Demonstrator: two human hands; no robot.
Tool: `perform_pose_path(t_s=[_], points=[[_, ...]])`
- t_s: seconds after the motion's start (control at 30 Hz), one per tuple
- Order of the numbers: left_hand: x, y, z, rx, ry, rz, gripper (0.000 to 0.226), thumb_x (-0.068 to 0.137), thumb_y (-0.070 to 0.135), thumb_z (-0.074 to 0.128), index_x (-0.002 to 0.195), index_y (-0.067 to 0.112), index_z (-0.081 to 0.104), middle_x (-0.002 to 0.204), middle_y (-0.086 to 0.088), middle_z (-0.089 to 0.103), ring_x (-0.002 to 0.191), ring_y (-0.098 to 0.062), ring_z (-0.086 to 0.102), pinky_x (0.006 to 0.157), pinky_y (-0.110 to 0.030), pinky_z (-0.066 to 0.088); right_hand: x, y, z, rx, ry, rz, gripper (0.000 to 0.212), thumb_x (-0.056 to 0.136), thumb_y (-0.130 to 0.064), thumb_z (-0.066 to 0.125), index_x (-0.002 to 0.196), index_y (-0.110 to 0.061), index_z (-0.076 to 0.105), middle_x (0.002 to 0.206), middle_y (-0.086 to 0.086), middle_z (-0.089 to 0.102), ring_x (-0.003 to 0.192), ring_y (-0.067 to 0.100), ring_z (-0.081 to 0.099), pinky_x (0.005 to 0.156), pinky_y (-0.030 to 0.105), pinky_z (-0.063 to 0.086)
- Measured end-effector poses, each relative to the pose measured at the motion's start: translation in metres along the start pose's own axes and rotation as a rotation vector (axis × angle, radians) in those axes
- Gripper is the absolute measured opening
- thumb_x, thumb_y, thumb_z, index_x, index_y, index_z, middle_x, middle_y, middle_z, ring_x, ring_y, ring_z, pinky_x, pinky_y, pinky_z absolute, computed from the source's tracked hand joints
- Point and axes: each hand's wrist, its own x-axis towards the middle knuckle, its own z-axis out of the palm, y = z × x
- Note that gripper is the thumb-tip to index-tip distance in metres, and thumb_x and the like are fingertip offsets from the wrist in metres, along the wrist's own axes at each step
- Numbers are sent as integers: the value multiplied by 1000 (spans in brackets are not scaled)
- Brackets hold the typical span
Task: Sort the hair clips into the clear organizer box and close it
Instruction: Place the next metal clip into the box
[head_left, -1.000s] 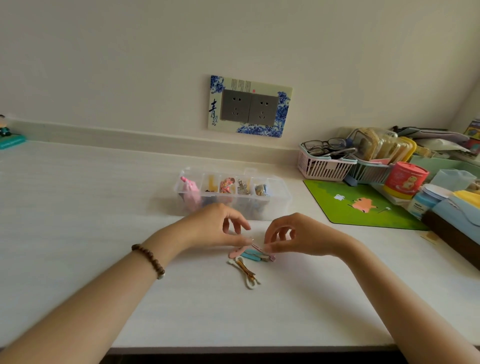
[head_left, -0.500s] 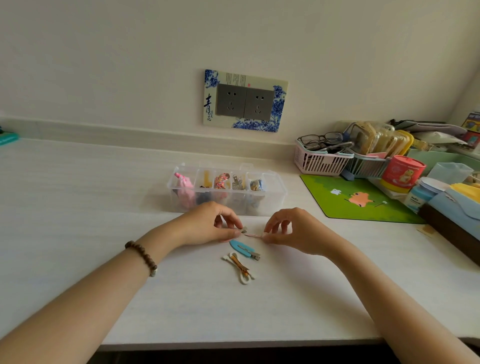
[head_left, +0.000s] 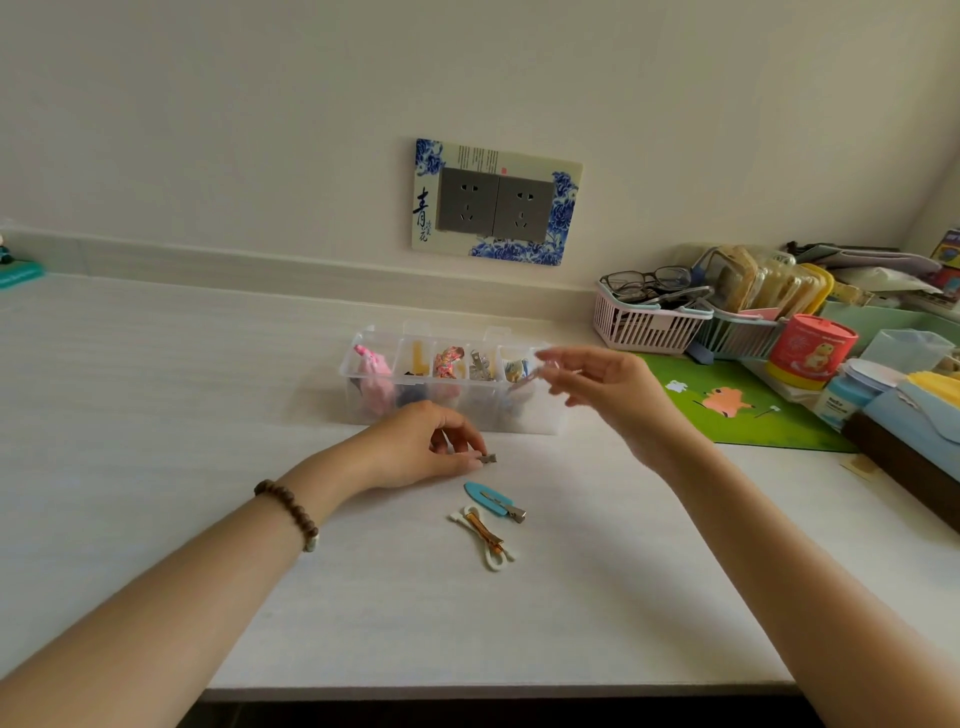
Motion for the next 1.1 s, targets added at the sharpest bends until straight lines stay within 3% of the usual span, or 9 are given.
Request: perform_pose_path(t_s=[0.1,0.2,0.3,0.43,0.53,0.73,0.87,0.97,1.1], points=[[-1,1,-1,-13,31,0,11,82,33,68,93,32,69,79,13,61,69,-1,50,61,-7,39,25,-9,1,-115,45,-54,25,87,-19,61,112,-18,66,94,-4,70,74,3,64,64,11,52],[-1,1,-2,1,28,-2,11,82,33,67,93,34,67,81,14,60,71,0,51,61,-6,38,51,-15,8,-266,55,-116,24,88,-15,60,110,-9,65,93,0,69,73,4,63,67,7,50],[-1,1,-1,9,21,-9,12,83,35,66,94,35,67,84,16,61,74,0,52,62,-9,38,69,-14,14,-391,-2,-131,17,86,-14,62,102,-6,64,93,5,69,78,8,63,80,19,53],[-1,0,0,-15,17,-13,11,83,36,66,94,35,67,84,14,61,74,-2,52,65,-14,39,77,-1,22,-638,-162,-146,18,84,-21,65,99,-14,71,104,3,70,87,14,59,80,29,51],[1,-1,0,-31,9,-9,11,83,35,66,93,35,67,85,13,62,75,-3,52,66,-15,40,75,7,24,-713,-132,-159,19,86,-26,63,103,-23,71,113,1,63,92,13,52,77,31,45],[1,5,0,-166,156,76,12,81,27,70,93,24,69,86,9,65,75,-3,54,64,-10,41,47,1,27,-431,74,-215,16,90,-26,56,98,-24,70,100,-6,68,89,10,62,76,26,50],[1,18,-4,-439,430,179,8,77,20,73,81,25,68,77,7,66,69,-2,57,60,-12,45,16,-4,32,-180,-45,-172,25,93,-28,49,93,-14,69,85,-6,69,73,2,62,64,13,48],[0,23,-5,-540,548,193,8,75,23,74,76,24,66,76,6,67,68,-1,59,52,-17,48,5,5,37,-21,-66,-118,20,90,-26,54,89,-13,70,83,0,71,73,10,63,65,19,50],[2,23,-1,-561,554,177,7,76,18,73,77,18,67,78,-2,69,66,-1,61,48,-18,48,2,10,42,127,-63,-61,8,82,-21,65,85,-13,69,80,5,70,72,10,63,68,23,50]])
